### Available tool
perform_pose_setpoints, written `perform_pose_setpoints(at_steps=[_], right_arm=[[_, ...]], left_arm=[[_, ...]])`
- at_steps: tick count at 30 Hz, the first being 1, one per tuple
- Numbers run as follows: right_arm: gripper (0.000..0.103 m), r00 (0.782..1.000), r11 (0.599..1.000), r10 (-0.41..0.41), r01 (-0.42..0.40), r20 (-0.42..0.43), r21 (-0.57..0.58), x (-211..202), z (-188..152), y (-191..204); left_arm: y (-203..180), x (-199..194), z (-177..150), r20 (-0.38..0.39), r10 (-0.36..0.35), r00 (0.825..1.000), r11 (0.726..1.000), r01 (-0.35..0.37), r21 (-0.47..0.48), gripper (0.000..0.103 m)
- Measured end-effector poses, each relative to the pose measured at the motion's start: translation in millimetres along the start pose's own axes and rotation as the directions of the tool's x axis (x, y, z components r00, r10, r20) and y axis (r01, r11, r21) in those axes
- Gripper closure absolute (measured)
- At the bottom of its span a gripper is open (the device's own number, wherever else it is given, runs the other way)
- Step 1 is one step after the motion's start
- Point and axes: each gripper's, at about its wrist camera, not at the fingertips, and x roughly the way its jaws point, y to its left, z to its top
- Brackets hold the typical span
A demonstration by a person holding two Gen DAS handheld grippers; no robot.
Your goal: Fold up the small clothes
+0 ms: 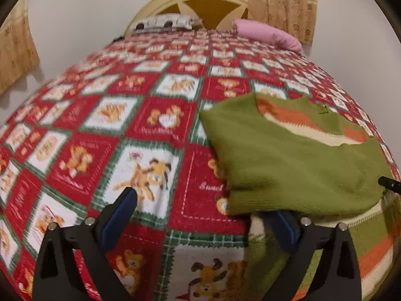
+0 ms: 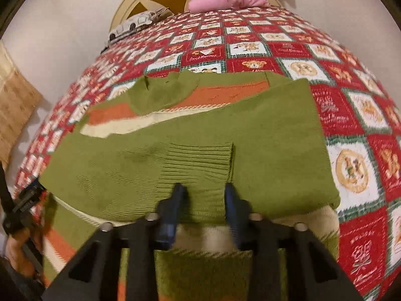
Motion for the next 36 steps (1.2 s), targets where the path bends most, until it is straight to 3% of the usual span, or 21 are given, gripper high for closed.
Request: perform_pose_setpoints(at_steps=[4,11,16,18,19,22,23,25,27,30,36], right_arm=[[0.093,0.997,0.997,-0.012,0.017,0.074,-0.075,-21.4,2.3,6.6],[0.094,0.968,0.989,-0.088,0.113,0.235,-0.095,-72.1,13.7,0.1],[0.094,0.983,0.986,-0.128,0.14,0.136,-0.089,-44.2,5.9,-13.0],[0.093,0.993,0.988,-0.116,0.118,0.03,-0.1,-19.6,-3.4,-17.5],[0.092,0.993,0.988,-0.119,0.121,0.025,-0.1,-15.4,-8.0,-19.5],[0.073,0.994,0.992,-0.096,0.1,0.061,-0.07,-25.2,-11.5,-27.0],[0.061,0.993,0.994,-0.091,0.095,0.072,-0.053,-30.6,-11.0,-30.5],[0.06,0.991,0.995,-0.082,0.087,0.11,-0.04,-43.2,-8.6,-32.9],[0.06,0.984,0.995,-0.087,0.094,0.153,-0.044,-56.5,-4.8,-29.6],[0.06,0.98,0.996,-0.044,0.057,0.194,-0.063,-63.8,2.9,-20.6],[0.06,0.99,0.996,0.038,-0.027,0.133,-0.086,-35.0,15.6,1.1]], left_arm=[[4.8,-3.2,-3.7,0.013,-0.013,1.0,1.0,0.014,-0.021,0.0],[-5.1,-1.0,-6.1,-0.004,0.015,1.0,1.0,-0.015,0.024,0.0],[-7.3,-3.5,-7.6,0.007,0.077,0.997,0.997,-0.077,0.027,0.0],[-6.1,-6.0,-9.1,0.009,0.084,0.996,0.996,-0.085,0.018,0.0],[-3.4,-7.8,-10.2,0.011,0.086,0.996,0.996,-0.086,0.003,0.0],[13.5,-10.2,-13.1,-0.005,0.074,0.997,0.994,-0.075,-0.073,0.0],[18.9,-10.4,-13.6,-0.011,0.074,0.997,0.992,-0.075,-0.103,0.0],[33.5,-14.4,-16.0,-0.006,0.018,1.0,0.984,-0.019,-0.18,0.0],[38.3,-27.8,-17.7,0.057,0.01,0.998,0.979,0.001,-0.206,0.0],[31.1,-40.1,-10.4,0.097,0.054,0.994,0.985,-0.037,-0.166,0.0],[-6.7,-34.0,16.5,0.092,0.033,0.995,0.999,-0.029,-0.04,0.0]])
